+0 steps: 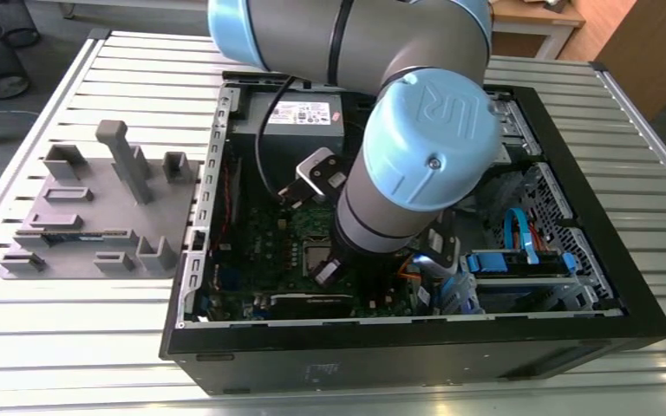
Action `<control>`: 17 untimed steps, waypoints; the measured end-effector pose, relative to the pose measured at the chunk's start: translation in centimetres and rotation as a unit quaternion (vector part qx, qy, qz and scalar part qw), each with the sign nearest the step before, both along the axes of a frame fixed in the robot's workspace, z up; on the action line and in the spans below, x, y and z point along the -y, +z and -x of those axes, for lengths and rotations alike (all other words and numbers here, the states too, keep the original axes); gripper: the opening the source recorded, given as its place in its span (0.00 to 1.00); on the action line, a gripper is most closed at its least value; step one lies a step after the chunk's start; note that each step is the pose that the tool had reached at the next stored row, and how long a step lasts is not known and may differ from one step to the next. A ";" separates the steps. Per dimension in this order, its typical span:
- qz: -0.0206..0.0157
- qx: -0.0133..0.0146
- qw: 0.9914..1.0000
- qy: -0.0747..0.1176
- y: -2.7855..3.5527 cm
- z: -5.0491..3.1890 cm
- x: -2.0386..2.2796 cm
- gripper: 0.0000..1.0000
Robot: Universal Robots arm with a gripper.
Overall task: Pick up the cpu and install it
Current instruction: 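Install the first cpu locking lever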
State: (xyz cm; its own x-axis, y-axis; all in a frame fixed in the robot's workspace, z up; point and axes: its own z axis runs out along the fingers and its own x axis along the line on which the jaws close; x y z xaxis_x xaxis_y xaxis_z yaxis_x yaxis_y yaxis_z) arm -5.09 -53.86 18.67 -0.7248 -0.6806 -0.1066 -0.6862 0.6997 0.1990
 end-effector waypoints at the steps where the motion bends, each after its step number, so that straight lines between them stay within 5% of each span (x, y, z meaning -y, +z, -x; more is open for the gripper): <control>1: 0.000 0.000 1.000 0.000 -0.02 -0.05 0.01 0.11; 17: 0.000 0.000 1.000 0.000 -0.05 -0.17 0.04 0.11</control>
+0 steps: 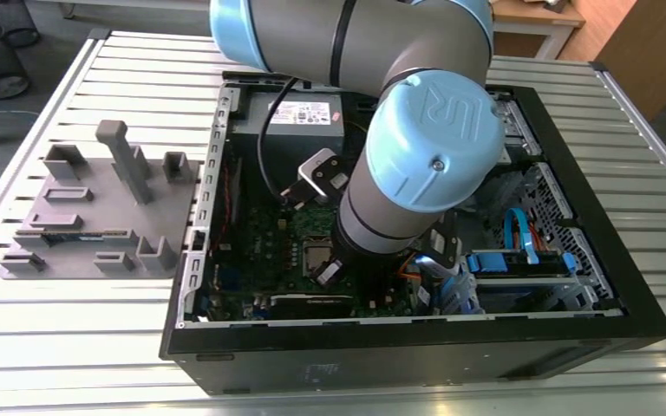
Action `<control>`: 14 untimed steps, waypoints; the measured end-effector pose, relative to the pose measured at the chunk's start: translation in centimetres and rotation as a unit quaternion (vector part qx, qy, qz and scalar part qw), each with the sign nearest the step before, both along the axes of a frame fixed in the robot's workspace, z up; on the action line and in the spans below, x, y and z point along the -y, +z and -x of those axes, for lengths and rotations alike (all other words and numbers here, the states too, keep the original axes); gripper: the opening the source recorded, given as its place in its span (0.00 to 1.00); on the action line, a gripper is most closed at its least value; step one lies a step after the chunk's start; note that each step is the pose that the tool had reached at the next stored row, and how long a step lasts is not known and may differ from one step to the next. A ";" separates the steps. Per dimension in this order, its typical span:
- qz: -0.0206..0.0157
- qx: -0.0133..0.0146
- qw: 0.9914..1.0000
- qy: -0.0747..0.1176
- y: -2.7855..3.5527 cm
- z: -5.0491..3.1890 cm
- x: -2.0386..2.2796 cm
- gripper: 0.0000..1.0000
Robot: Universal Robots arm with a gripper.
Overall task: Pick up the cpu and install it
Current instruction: 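Install the first cpu locking lever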
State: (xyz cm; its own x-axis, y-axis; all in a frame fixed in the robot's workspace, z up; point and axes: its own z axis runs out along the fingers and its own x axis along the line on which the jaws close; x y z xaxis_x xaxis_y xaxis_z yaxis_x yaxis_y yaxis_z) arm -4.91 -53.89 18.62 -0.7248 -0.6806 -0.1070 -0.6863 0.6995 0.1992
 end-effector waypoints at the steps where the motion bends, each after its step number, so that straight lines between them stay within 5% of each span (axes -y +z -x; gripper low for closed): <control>1: 0.000 0.000 1.000 0.000 0.00 0.01 0.01 0.11; 14: 0.000 0.000 1.000 0.000 0.00 -0.02 0.04 0.11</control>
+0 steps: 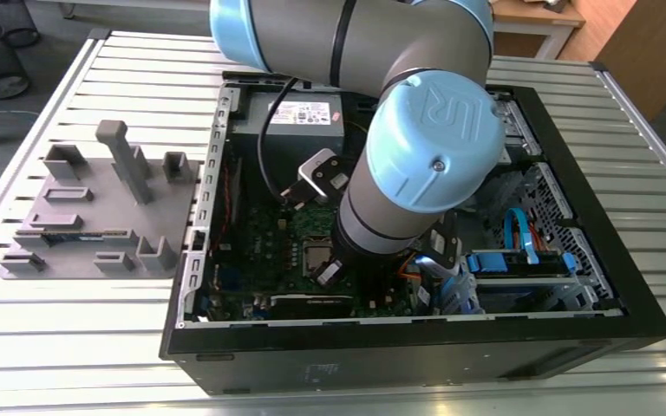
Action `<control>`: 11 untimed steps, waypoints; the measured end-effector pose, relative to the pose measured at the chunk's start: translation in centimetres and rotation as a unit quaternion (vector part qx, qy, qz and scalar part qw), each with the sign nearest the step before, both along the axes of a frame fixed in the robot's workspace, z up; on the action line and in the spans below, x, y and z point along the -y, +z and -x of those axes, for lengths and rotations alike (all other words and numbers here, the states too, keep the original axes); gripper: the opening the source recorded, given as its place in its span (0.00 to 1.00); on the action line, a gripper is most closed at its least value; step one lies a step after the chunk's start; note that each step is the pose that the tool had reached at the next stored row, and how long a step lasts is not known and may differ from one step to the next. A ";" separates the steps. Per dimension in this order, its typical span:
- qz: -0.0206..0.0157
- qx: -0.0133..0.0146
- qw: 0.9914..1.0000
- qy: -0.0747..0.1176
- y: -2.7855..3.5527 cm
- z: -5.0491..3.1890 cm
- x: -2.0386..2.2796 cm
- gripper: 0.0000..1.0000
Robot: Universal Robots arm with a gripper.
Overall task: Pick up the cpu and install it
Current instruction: 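Install the first cpu locking lever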
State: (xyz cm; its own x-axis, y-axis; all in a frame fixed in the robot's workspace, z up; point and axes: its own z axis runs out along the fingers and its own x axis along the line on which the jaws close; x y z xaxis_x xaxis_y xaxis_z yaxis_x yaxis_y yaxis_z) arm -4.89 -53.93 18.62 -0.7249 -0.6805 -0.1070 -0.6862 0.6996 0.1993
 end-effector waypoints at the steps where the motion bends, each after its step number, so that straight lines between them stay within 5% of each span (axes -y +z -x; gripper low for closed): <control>1: 0.000 0.000 1.000 0.000 0.00 0.00 0.00 0.11; 11: 0.000 0.000 1.000 0.006 0.00 -0.02 -0.02 0.11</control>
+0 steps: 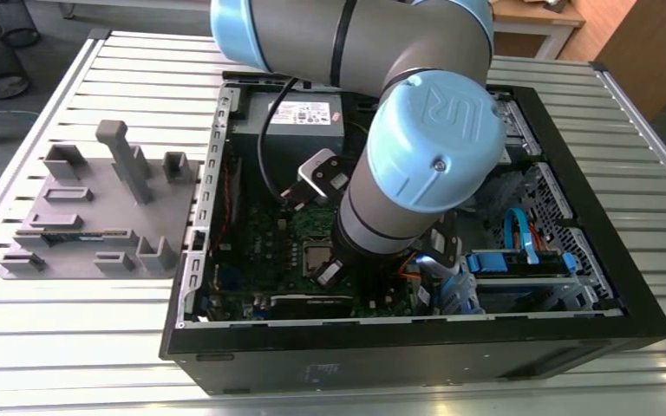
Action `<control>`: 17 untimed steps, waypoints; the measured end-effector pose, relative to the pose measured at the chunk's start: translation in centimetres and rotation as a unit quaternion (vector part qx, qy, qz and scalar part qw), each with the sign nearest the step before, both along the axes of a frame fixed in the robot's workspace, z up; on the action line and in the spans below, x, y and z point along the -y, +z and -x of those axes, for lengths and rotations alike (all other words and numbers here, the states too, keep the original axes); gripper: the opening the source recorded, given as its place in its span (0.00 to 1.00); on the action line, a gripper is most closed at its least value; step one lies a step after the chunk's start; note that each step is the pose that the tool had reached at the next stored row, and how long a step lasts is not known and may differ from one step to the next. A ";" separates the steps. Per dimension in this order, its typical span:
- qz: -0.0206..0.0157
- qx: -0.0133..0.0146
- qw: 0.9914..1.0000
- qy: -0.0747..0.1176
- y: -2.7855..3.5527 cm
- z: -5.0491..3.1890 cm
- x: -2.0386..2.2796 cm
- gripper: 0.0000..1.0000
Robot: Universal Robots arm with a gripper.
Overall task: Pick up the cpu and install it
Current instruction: 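Install the first cpu locking lever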
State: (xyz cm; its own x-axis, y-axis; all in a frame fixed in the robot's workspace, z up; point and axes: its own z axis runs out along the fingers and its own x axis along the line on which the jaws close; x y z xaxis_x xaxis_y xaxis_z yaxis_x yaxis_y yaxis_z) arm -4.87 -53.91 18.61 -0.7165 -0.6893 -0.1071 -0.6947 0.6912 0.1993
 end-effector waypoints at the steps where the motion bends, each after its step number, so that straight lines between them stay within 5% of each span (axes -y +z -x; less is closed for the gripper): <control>1: 0.000 0.000 1.000 0.001 0.01 0.00 -0.02 0.11; 17: 0.000 0.000 1.000 0.012 0.00 0.00 -0.27 0.11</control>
